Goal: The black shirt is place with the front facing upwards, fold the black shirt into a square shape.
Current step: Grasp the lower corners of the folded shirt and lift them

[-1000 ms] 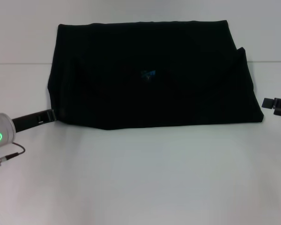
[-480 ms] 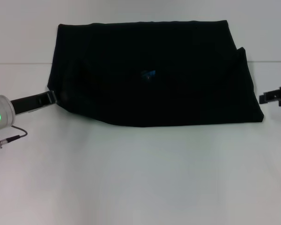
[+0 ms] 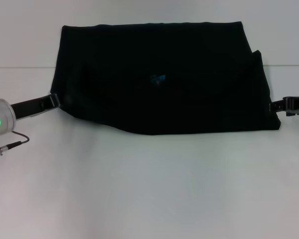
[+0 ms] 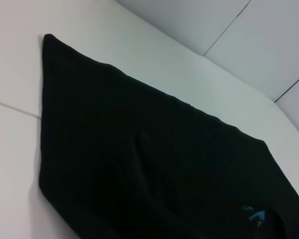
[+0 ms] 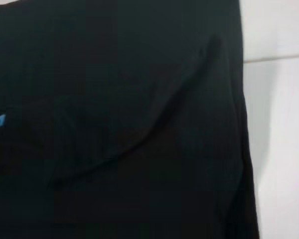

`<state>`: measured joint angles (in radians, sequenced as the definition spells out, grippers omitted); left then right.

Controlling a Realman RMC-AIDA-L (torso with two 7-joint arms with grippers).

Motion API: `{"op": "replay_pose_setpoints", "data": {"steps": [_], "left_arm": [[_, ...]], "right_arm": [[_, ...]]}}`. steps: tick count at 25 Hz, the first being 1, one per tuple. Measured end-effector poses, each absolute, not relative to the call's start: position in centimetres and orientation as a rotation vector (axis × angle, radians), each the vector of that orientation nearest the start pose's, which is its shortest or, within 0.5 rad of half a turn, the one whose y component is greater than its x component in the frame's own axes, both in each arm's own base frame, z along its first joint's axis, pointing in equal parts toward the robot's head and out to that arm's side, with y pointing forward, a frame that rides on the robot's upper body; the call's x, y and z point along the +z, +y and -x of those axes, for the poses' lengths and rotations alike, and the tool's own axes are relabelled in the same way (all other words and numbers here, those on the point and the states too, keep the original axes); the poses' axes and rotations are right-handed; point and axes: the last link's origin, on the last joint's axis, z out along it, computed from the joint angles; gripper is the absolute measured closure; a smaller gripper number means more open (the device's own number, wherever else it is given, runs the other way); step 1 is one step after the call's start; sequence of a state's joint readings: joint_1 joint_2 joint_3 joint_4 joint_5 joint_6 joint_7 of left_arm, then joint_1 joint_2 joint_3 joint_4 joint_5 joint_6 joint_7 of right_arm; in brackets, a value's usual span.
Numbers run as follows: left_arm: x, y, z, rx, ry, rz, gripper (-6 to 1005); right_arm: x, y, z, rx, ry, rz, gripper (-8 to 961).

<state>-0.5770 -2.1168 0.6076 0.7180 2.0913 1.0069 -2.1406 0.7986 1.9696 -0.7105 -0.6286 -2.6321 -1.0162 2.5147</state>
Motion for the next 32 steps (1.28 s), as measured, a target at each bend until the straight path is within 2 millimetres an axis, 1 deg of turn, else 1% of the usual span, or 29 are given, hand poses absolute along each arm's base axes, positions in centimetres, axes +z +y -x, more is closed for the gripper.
{"op": "replay_pose_setpoints", "data": {"steps": [6,13,21,26,29,32], "left_arm": [[2.4,39.8,29.7,-0.67,-1.483,1.922,998],[2.3,39.8,29.8,-0.669,-1.487,1.918,997],[2.4,39.8,29.9,-0.669,-1.487,1.912,997],[2.4,39.9,29.9,-0.67,-1.485,1.913,997],[2.3,39.9,29.8,-0.671,-1.487,1.913,997],[2.3,39.9,29.8,-0.671,-1.487,1.913,997]], "right_arm": [[3.2,44.0,-29.3,0.051,1.463,1.965,239],[1.9,44.1,-28.8,0.046,1.455,1.979,238],[1.4,43.8,-28.5,0.018,1.478,2.011,239],[1.6,43.7,-28.5,0.029,1.487,2.006,361],[1.6,43.8,-28.5,0.029,1.485,2.004,597],[1.7,43.8,-28.6,0.033,1.488,1.999,715]]}}
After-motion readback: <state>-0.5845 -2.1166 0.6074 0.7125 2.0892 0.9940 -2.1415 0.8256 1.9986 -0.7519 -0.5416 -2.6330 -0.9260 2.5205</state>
